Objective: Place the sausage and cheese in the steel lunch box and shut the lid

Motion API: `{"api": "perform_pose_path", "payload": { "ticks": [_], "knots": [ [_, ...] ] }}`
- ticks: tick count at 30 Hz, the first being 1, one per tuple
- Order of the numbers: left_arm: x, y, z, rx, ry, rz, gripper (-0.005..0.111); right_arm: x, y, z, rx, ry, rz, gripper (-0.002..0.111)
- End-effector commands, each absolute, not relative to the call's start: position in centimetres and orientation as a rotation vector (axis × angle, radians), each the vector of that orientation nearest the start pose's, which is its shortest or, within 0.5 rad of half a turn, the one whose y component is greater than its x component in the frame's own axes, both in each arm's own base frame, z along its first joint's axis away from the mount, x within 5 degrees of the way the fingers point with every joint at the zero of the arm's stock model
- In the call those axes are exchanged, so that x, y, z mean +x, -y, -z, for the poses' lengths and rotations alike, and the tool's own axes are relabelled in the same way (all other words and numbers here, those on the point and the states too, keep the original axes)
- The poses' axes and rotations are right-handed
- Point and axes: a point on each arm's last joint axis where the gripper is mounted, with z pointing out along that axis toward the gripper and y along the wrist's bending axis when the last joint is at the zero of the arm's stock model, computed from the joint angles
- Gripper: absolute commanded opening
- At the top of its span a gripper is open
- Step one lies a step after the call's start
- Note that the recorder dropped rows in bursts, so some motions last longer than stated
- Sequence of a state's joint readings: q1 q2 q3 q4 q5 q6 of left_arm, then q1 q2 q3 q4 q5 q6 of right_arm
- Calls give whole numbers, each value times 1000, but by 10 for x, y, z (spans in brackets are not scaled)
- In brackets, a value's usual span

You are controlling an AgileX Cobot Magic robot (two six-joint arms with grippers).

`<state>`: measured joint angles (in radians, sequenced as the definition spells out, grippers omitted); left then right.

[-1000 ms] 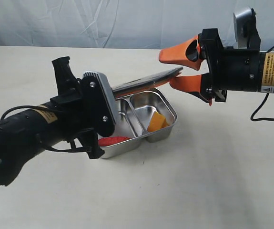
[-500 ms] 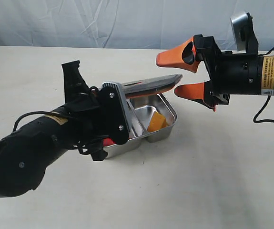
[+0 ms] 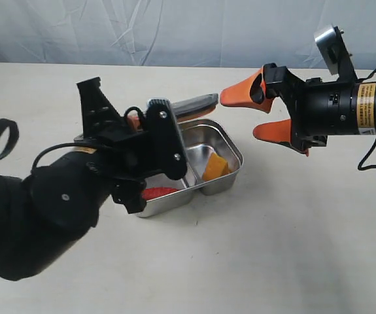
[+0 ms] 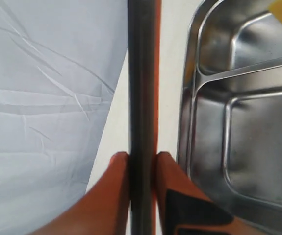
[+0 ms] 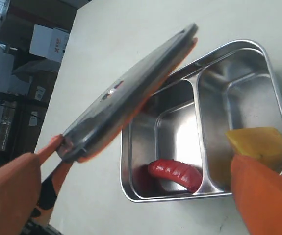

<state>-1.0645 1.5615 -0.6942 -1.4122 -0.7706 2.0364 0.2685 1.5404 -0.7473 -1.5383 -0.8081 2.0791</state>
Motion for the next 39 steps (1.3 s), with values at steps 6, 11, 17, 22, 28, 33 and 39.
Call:
{"api": "perform_pose_path", "payload": {
  "ticks": [6,11,17,22,28,33,39],
  "knots": [
    [202,246,-192,1198,-1732,-812,0,254,-138,-217,-200,-2366,-1300,101],
    [201,244,-188,1180,-1774,-826,0,244,-138,-213,-444,-2402,-1254,101],
    [201,242,-188,1167,-1780,-843,0,238,-141,-215,-532,-2375,-1333,101],
    [202,241,-189,1154,-1778,-863,0,241,-139,-213,-494,-2386,-1279,71],
    [201,240,-193,1145,-1775,-852,0,258,-128,-206,-365,-2399,-1017,2],
    [198,244,-197,1172,-1774,-764,0,273,-118,-191,-189,-2440,-818,-1],
    [198,245,-197,1181,-1775,-745,0,285,-127,-157,-187,-2563,-910,-1]
  ]
}}
